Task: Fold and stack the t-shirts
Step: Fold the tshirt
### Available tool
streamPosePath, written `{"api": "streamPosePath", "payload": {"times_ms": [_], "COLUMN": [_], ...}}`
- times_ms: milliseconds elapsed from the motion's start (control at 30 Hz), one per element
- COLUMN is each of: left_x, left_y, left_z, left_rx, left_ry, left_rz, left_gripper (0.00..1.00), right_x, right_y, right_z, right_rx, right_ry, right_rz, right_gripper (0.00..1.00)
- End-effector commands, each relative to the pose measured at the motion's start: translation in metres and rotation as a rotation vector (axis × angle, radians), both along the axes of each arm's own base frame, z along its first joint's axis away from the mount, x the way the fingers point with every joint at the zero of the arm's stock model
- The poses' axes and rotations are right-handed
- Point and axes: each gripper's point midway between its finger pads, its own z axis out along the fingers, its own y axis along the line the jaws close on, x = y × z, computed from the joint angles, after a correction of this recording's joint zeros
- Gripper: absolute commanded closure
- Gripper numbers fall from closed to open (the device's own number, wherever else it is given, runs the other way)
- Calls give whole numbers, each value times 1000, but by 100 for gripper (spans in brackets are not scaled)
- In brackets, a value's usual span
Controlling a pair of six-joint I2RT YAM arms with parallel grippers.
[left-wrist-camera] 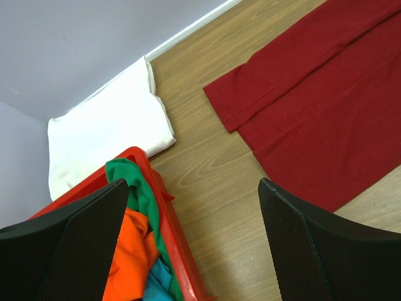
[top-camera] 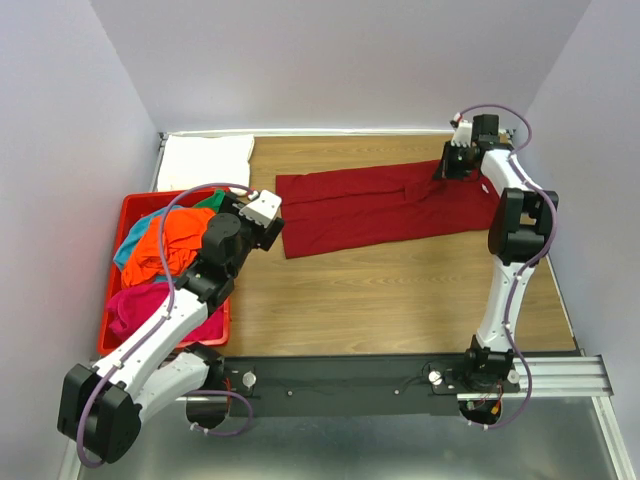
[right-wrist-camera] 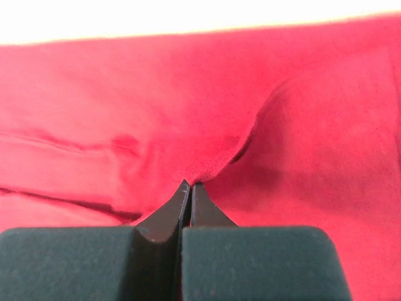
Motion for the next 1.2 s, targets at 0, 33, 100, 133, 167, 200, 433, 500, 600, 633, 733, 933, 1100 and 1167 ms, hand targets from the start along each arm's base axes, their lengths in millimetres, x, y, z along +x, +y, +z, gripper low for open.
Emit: {"api": "streamPosePath", "payload": {"times_ms": [0,33,100,133,167,200,433,500,600,633,733,933,1100,1167], "left_x": [4,4,5,6,6,7,6,7,7,6,5,3,3,3], "left_y": [-8,-8,-8,-9,-8,-8,-6,-7,-7,-7,-8,-9,-9,-9], "left_z": [9,6,5,2,1,0,-1,-2,0,2,4,10,12,11], "left_rx": [-15,-12,-10,-4,0,3,7,10,6,4,-3,-12,-14,-12], "left_ry": [-25,-18,-14,-7,-1,1,4,5,1,-3,-12,-27,-33,-32], "left_rz": [-29,-29,-28,-27,-22,-21,-12,-16,-15,-18,-26,-35,-37,-35], "left_gripper": [9,9,9,10,10,10,10,10,10,11,11,11,11,11], "right_x": [18,22,36,39,41,42,35,30,21,19,13,2,-2,-2], "right_y": [33,46,59,67,68,68,52,54,52,50,46,40,38,38], "right_z": [5,6,8,7,3,3,22,35,53,57,59,22,-4,-10], "right_rx": [151,180,197,184,167,152,10,7,-12,-25,-41,-37,-53,-52], "right_ry": [2,-1,-22,-28,-26,-32,-115,-139,-168,-174,-170,-60,-10,2], "right_rz": [52,81,105,119,122,127,196,222,237,233,209,131,110,108], "right_gripper": [94,87,62,53,44,37,34,34,34,34,34,37,38,38]}}
